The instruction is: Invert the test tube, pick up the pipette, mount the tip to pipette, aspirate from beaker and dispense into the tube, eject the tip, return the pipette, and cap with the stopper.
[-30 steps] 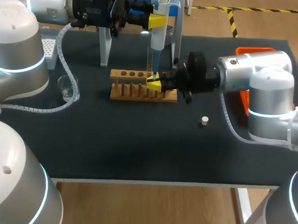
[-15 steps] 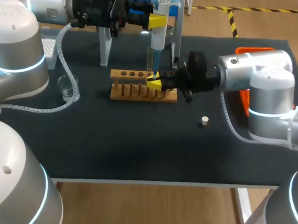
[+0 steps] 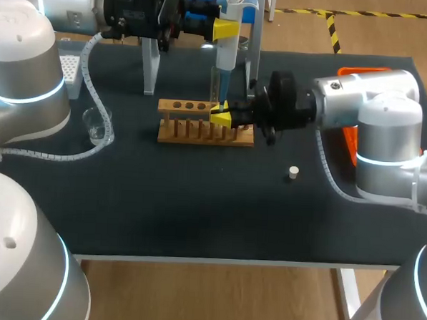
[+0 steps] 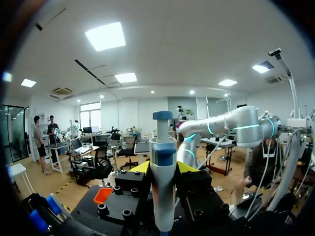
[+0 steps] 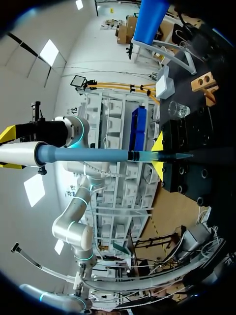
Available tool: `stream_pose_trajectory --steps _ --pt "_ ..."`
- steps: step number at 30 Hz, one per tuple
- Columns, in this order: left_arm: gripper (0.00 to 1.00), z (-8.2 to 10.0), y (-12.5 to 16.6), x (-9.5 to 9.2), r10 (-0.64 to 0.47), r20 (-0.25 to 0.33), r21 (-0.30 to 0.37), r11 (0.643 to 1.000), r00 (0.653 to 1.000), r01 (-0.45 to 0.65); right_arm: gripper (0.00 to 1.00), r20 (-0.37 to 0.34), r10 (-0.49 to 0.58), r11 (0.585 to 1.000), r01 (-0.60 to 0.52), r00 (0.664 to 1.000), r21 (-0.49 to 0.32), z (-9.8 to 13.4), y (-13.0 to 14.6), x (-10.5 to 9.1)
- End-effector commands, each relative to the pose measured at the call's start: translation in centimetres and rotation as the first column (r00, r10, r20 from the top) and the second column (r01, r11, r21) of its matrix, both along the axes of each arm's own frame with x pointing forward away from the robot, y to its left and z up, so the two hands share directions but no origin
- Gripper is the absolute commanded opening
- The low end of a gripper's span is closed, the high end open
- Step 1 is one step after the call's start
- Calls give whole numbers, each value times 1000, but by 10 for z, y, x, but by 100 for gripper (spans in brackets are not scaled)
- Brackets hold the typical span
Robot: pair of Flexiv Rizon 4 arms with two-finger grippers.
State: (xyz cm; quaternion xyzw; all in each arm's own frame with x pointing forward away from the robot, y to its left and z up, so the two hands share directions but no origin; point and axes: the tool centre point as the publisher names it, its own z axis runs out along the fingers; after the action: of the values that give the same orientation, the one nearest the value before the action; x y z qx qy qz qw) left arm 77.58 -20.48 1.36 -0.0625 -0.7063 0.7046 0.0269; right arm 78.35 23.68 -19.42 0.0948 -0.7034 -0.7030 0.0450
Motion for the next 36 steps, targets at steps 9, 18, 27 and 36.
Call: stream_pose_trajectory --steps 9,18,27,36 --pt "0 -1 1 1 -4 0 3 1000 1000 4 0 -2 1 1000 -1 1000 8 7 2 0" --pt "0 -1 1 1 -4 0 3 1000 1000 4 0 3 2 1000 -2 1000 3 11 1 1" --pt "0 -1 1 1 -4 0 3 1000 1000 4 0 8 6 1000 -6 1000 19 23 0 2" --pt "0 -1 1 1 -4 0 3 1000 1000 4 100 0 8 1000 -8 1000 -10 7 -1 -2"
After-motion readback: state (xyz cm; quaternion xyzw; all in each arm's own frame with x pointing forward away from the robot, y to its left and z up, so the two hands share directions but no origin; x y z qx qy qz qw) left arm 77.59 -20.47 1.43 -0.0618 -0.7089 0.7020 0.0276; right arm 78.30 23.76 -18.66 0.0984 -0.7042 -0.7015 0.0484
